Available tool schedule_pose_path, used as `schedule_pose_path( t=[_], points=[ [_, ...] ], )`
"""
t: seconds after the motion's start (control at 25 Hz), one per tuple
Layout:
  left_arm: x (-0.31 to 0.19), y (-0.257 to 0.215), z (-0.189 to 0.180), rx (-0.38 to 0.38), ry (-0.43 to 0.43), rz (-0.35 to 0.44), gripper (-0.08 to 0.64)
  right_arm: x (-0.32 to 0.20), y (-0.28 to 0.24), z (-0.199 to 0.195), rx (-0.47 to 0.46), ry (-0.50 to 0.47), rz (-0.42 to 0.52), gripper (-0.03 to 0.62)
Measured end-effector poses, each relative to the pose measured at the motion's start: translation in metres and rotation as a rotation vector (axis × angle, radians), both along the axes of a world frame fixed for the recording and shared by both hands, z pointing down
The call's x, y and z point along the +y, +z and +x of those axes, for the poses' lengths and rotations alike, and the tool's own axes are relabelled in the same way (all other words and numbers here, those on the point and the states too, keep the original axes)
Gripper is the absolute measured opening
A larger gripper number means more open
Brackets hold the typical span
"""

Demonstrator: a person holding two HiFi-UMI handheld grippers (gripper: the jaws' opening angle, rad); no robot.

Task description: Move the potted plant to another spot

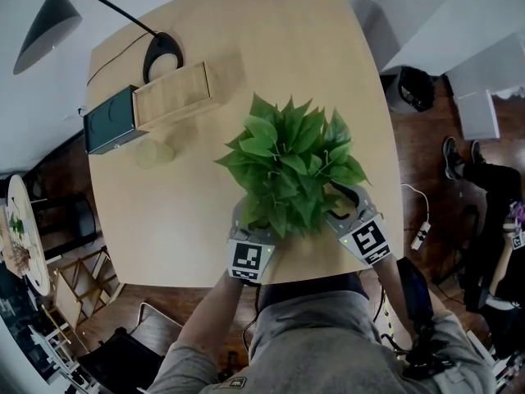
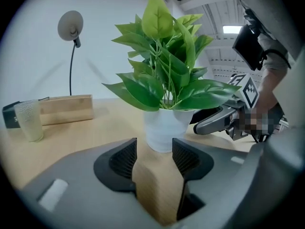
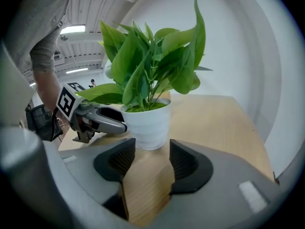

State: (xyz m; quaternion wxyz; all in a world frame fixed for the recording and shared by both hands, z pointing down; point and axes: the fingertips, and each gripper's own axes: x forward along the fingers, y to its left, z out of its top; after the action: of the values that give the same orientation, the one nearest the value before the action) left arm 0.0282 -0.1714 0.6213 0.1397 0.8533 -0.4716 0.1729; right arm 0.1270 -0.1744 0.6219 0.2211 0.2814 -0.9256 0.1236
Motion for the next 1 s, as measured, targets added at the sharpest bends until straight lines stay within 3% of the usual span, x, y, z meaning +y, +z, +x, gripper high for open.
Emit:
schedule_pose_path(
  t=[0.24,0.56,0.92,1.0],
  points=[
    [-0.004,0.005,0.013,-0.060,0.174,0.056,0.341,-0.004,0.005,-0.012,0.043,-0.097,0.017,0.330],
    [-0.017,0.009,0.022,-0.120,0.334,0.075,0.390,-0.017,0.002,-0.026,0.080,-0.223,0.079,0.390],
    [-0.026,0.006,0.029,-0.182,0.466,0.120,0.396,-0.024,0.000,-0.040,0.133,-0.365,0.143,0.408],
    [-0.024,0.008,0.029,-0.198,0.479,0.123,0.376,-0.021,0.001,-0.041,0.133,-0.372,0.145,0.371]
  ],
)
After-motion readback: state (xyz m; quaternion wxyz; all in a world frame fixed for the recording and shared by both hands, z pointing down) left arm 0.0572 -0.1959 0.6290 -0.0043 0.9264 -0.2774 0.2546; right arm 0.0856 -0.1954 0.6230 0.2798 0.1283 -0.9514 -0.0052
